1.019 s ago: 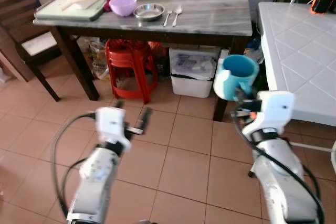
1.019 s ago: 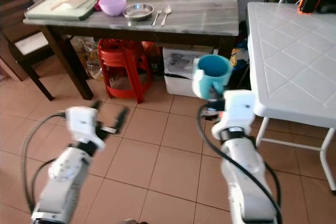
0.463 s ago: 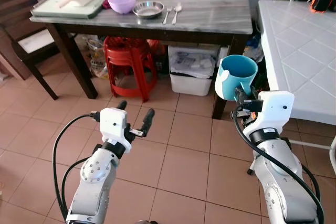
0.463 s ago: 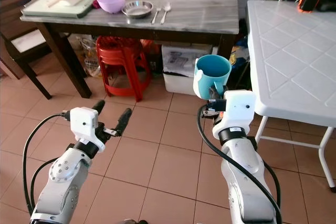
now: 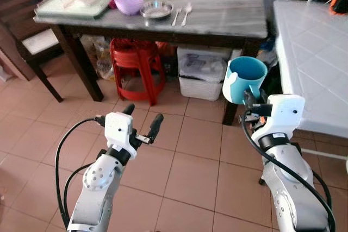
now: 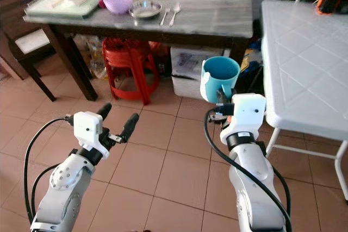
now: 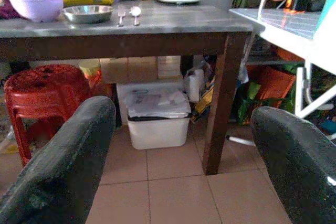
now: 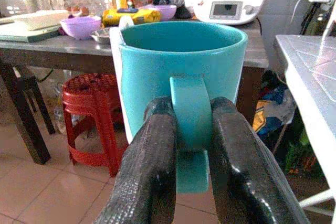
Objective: Setting the table
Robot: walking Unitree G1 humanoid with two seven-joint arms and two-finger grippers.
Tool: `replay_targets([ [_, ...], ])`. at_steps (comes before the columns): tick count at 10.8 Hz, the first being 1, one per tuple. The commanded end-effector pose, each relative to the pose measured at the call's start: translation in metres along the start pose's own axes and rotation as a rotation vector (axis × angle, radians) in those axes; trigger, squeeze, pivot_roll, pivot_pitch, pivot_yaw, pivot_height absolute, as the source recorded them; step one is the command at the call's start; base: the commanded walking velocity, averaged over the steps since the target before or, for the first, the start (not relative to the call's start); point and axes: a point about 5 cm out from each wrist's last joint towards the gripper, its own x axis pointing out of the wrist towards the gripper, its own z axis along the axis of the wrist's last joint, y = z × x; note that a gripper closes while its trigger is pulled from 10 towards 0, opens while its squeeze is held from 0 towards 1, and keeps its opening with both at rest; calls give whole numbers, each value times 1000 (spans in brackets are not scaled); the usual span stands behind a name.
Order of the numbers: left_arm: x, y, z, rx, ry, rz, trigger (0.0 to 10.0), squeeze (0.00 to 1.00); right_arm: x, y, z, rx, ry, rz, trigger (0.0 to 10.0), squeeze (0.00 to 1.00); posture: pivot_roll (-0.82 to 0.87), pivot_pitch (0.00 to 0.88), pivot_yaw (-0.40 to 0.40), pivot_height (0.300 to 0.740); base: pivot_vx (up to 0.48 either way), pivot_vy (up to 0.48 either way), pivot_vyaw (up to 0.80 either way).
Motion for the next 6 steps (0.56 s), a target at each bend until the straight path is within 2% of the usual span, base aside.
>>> replay_targets([
  [1, -1, 1, 3, 10, -6, -12, 10000, 0, 0, 3, 2, 3, -18, 14, 10000, 0, 0, 95, 83, 740, 319, 0, 0],
  [6, -1, 0, 2, 10, 0, -20, 10000, 0, 0, 1, 1, -9, -19, 8, 10000, 0, -3, 96, 82, 740, 325, 0, 0],
])
